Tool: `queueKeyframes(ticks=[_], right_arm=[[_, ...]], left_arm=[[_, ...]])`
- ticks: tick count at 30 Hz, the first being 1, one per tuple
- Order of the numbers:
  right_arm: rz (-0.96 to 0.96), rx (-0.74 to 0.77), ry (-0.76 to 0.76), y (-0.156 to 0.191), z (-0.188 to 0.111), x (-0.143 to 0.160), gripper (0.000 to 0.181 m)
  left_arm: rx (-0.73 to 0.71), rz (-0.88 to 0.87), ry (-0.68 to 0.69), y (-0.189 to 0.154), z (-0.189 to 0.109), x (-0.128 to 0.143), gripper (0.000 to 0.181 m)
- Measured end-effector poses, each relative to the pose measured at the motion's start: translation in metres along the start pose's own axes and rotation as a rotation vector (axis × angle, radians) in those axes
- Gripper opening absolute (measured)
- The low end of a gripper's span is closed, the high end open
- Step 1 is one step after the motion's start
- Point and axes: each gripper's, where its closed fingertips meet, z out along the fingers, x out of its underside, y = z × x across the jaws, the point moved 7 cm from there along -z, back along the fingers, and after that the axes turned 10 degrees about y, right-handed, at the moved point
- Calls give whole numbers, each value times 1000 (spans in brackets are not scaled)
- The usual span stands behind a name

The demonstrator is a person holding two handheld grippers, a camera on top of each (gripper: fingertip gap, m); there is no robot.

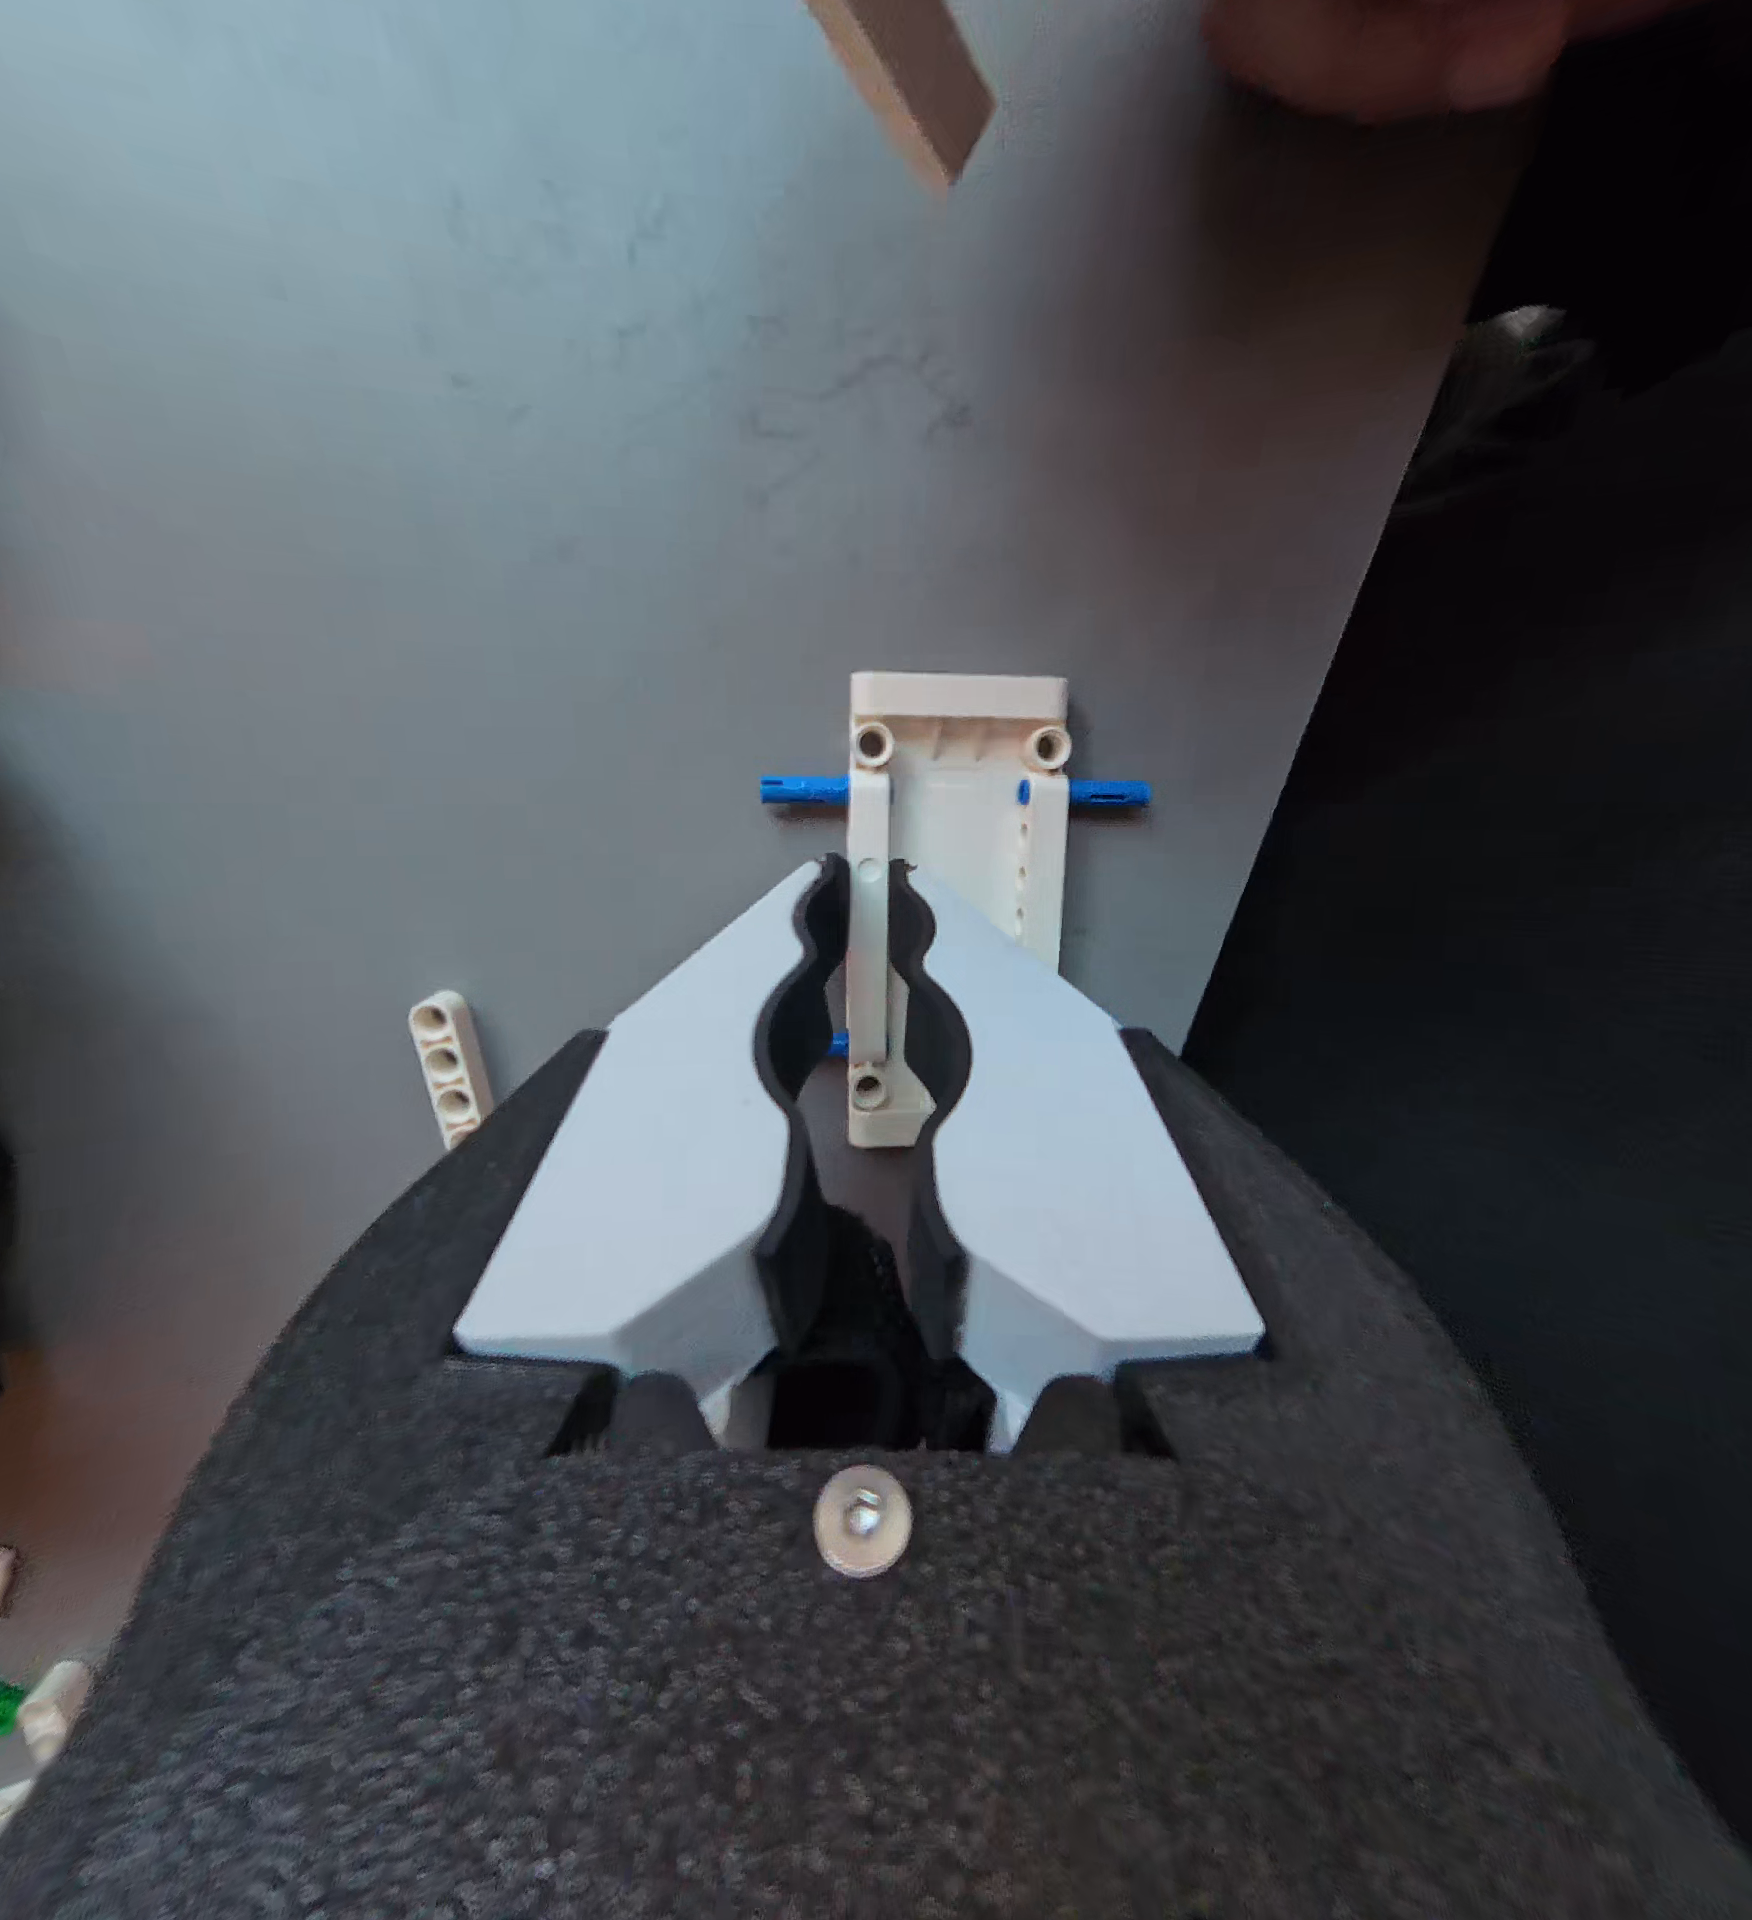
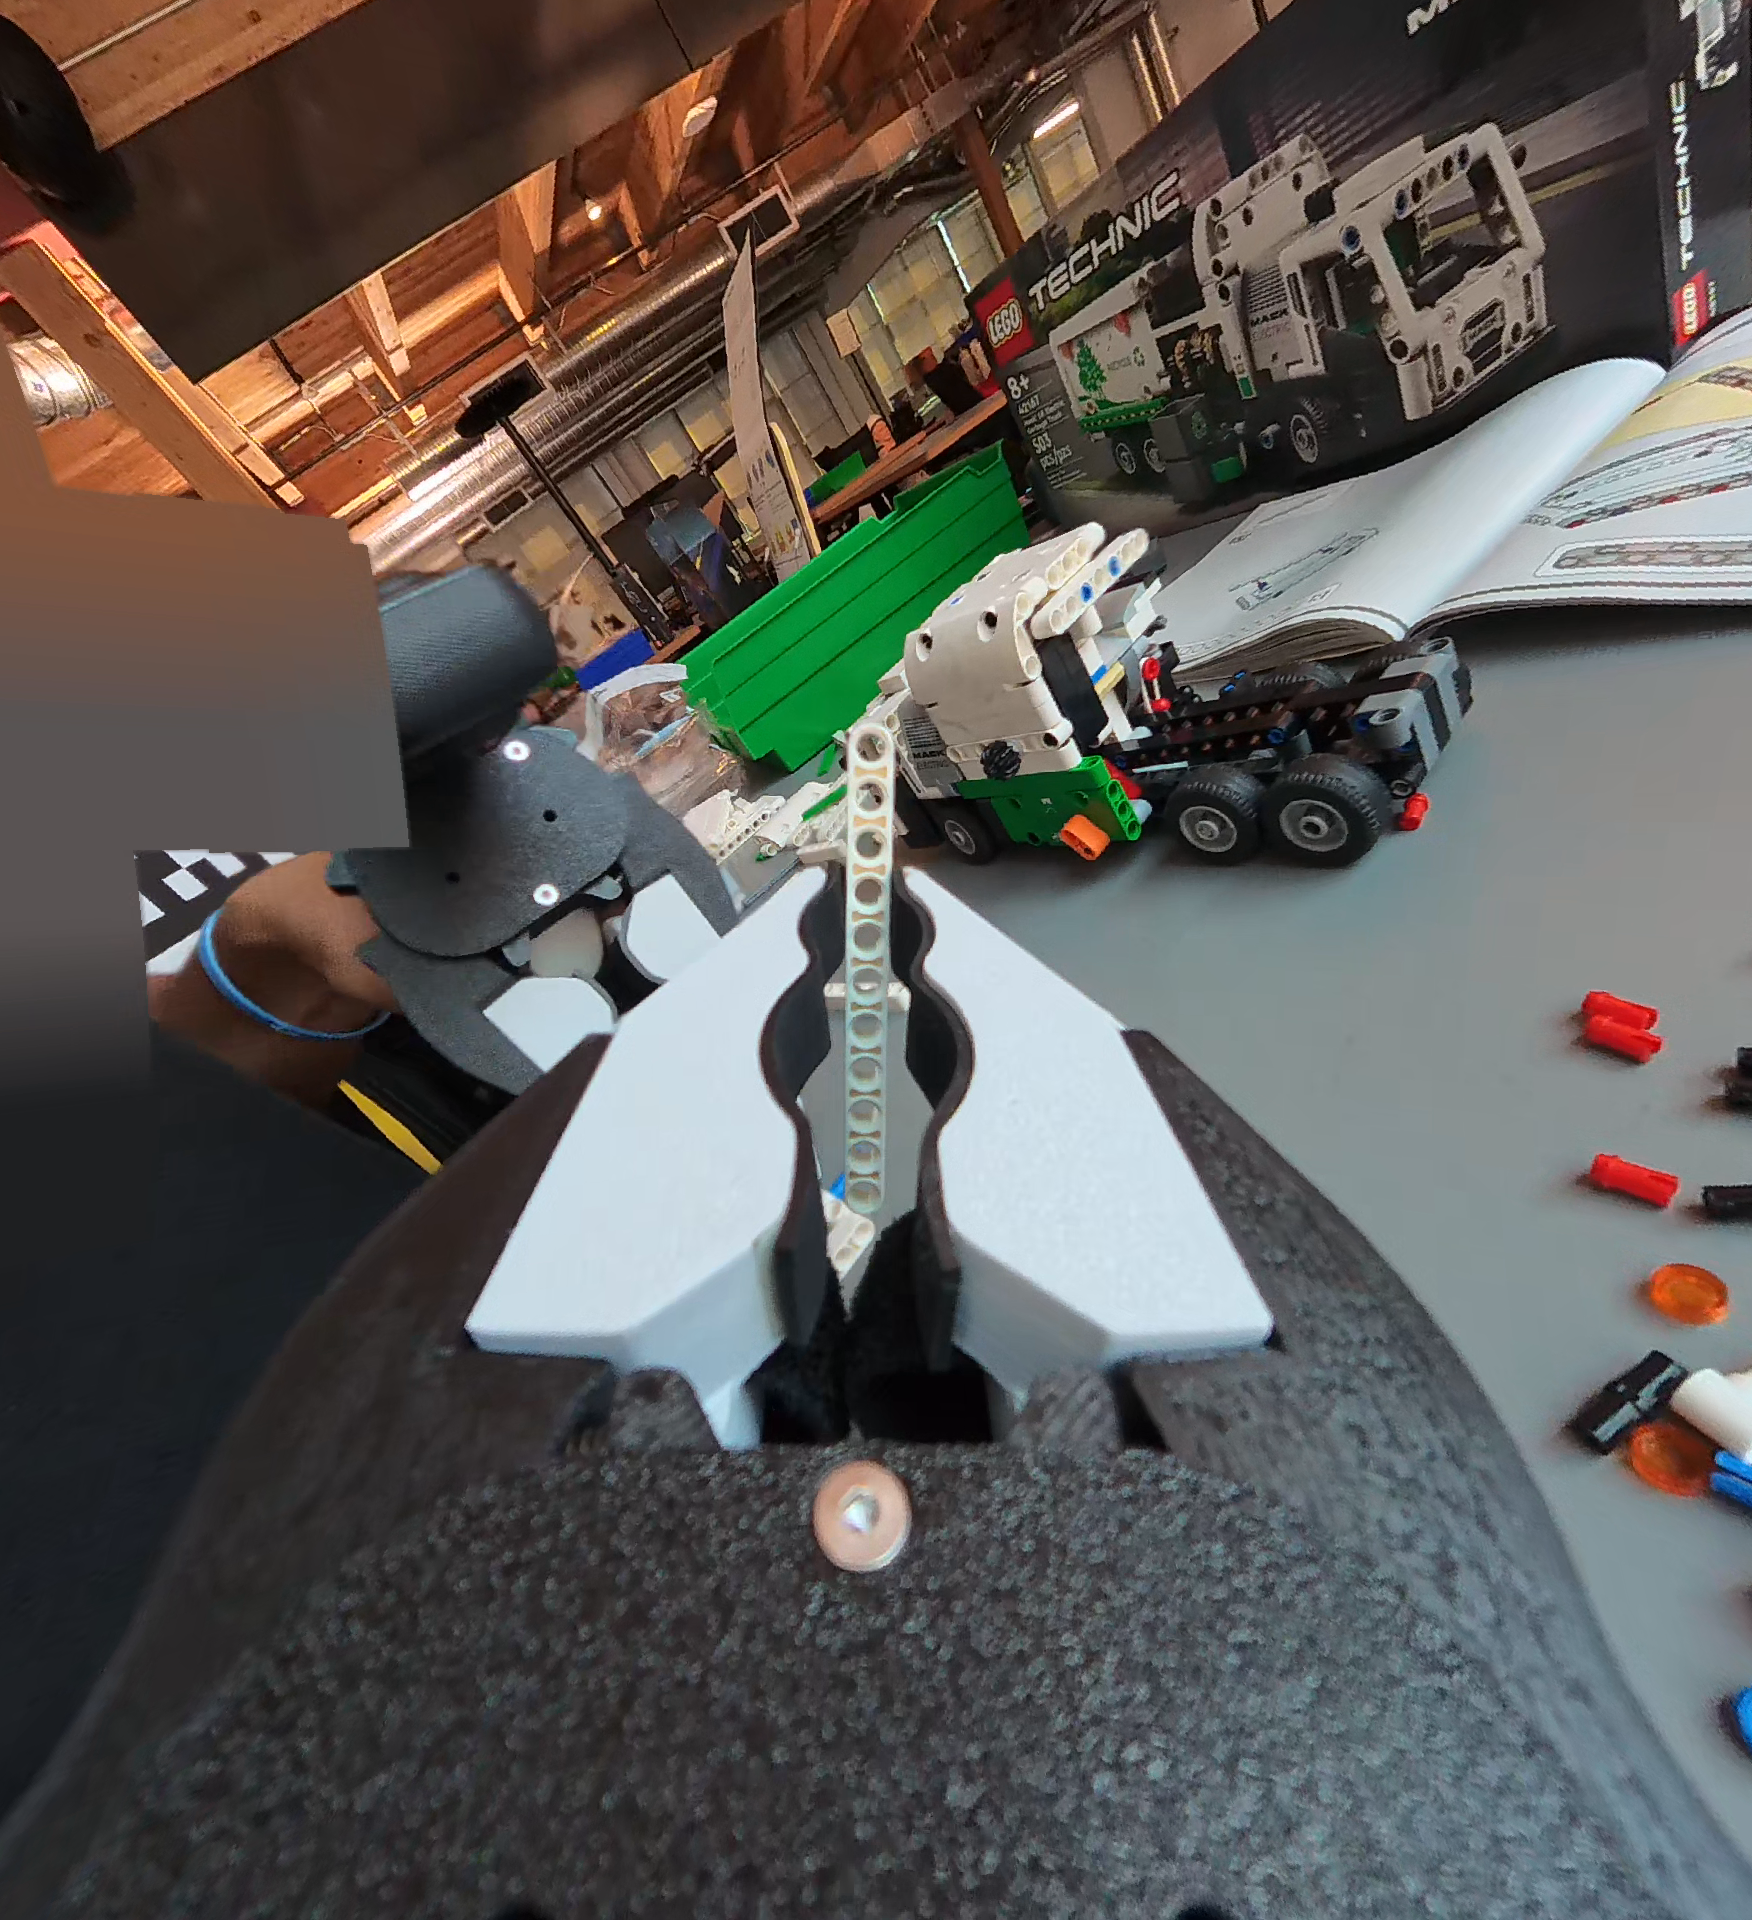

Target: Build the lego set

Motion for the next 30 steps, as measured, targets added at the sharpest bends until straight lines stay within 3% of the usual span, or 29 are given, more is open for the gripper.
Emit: queueKeyframes(ticks=[1, 4, 9, 12, 19, 30], right_arm=[[-8, 5, 3, 1, 0, 0, 6], [-37, 37, -2, 2, 1, 0, 6], [73, 100, -103, 3, 1, -4, 6], [121, 70, -144, 17, 18, 1, 6], [66, 158, -119, 45, 55, 6, 5], [124, 116, -132, 44, 63, 9, 6]], left_arm=[[-40, 14, -31, -2, 1, -2, 6], [-191, -36, -189, 8, -3, -3, 6], [-109, -452, -847, 51, -54, 13, 5], [-63, -597, -1042, 58, -63, 23, 5], [-120, -645, -1099, 45, -56, 26, 5], [-276, -599, -1057, 38, -52, 34, 5]])
